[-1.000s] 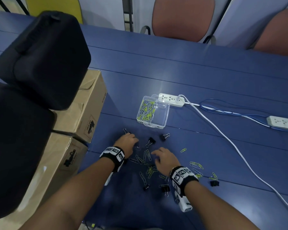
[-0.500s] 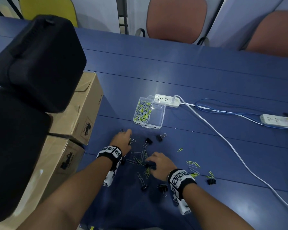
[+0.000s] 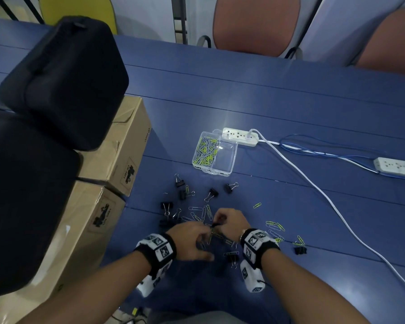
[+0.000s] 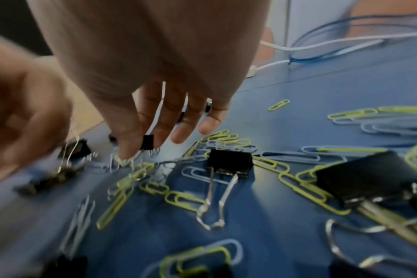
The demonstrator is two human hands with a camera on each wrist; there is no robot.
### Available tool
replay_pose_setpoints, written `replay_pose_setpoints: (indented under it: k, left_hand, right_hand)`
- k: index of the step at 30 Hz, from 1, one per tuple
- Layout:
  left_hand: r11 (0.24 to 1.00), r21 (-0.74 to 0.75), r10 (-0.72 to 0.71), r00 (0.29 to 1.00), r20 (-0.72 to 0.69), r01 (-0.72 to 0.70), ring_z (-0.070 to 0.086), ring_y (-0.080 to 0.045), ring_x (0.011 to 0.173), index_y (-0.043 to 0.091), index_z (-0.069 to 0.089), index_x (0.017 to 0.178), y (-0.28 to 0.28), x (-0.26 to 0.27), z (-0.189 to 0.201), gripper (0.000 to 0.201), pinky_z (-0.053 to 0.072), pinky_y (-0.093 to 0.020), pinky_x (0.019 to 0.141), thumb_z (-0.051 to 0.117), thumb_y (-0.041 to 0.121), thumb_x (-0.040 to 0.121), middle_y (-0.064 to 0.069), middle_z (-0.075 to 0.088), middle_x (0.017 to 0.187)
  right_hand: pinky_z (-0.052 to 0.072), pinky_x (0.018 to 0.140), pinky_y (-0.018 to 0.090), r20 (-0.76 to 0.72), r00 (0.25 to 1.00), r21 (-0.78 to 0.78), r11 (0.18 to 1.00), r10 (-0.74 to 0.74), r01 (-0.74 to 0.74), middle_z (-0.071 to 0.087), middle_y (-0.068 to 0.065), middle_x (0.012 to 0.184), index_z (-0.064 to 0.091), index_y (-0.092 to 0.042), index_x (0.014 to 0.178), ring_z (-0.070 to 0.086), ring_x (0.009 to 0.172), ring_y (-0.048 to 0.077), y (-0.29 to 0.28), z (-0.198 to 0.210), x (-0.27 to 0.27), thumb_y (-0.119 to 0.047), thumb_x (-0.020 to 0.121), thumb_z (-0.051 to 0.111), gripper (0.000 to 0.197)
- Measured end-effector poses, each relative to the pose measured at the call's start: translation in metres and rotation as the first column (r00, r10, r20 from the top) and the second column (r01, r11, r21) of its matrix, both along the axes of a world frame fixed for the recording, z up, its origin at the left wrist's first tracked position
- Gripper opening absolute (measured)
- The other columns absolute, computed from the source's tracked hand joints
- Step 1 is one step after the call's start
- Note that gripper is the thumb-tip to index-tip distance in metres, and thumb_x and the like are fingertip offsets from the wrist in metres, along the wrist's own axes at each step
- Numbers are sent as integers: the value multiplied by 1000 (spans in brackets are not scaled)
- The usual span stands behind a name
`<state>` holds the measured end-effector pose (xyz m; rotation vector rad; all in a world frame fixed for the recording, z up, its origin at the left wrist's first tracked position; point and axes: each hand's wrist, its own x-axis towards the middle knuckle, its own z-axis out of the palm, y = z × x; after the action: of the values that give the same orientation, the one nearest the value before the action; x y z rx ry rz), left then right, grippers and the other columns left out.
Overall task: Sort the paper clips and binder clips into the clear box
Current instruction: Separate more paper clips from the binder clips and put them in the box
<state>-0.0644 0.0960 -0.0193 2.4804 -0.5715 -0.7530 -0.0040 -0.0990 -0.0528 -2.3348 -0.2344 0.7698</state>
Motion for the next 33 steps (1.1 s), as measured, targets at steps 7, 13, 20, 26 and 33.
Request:
replay_pose_setpoints:
  k: [7, 13, 20, 26, 33]
  left_hand:
    - [999, 33, 18, 998, -66, -16, 64, -23, 83, 19, 68, 90, -2, -25, -17, 20, 53, -35, 75, 57, 30, 77, -1, 70, 90]
    - [993, -47, 109, 992, 60, -107, 53, -17, 84, 28, 47, 93, 7, -29, -9, 27, 46, -30, 71, 59, 42, 73, 8, 58, 92]
    - [997, -70, 24, 1000, 21, -22, 59, -21, 93, 21, 64, 103, -14, -32, -16, 23, 50, -33, 80, 62, 35, 84, 0, 64, 102]
    - [981, -51, 183, 982, -42, -185, 63, -12, 73, 23, 67, 84, 11, -25, -26, 16, 52, -27, 70, 54, 30, 76, 6, 70, 77]
    - [983, 41, 171, 978, 121, -177, 50, -16, 90, 21, 65, 85, 34, -16, -31, 14, 46, -28, 77, 58, 22, 73, 5, 59, 90]
  right_hand:
    - [47, 64, 21, -39, 915, 83, 911, -401, 403, 69, -1, 73, 70, -17, 78, 63, 71, 14, -15, 4, 27, -12, 70, 81, 15]
    - [54, 78, 30, 28, 867, -60, 865, -498, 499, 71, 3, 83, 70, -17, 83, 66, 83, 21, -20, -2, 41, -16, 74, 76, 11]
    - [53, 82, 32, 38, 867, -115, 859, -498, 498, 68, 2, 91, 66, -20, 98, 63, 90, 23, -28, -9, 45, -30, 78, 76, 24]
    - [52, 73, 29, 154, 980, 5, 992, -126, 127, 66, -5, 78, 66, -26, 90, 61, 73, 14, -42, 13, 17, -31, 83, 67, 8]
    - [41, 94, 35, 299, 834, -350, 866, 463, -356, 51, -9, 123, 56, -35, 122, 44, 115, 15, -74, 10, -44, -70, 79, 48, 56]
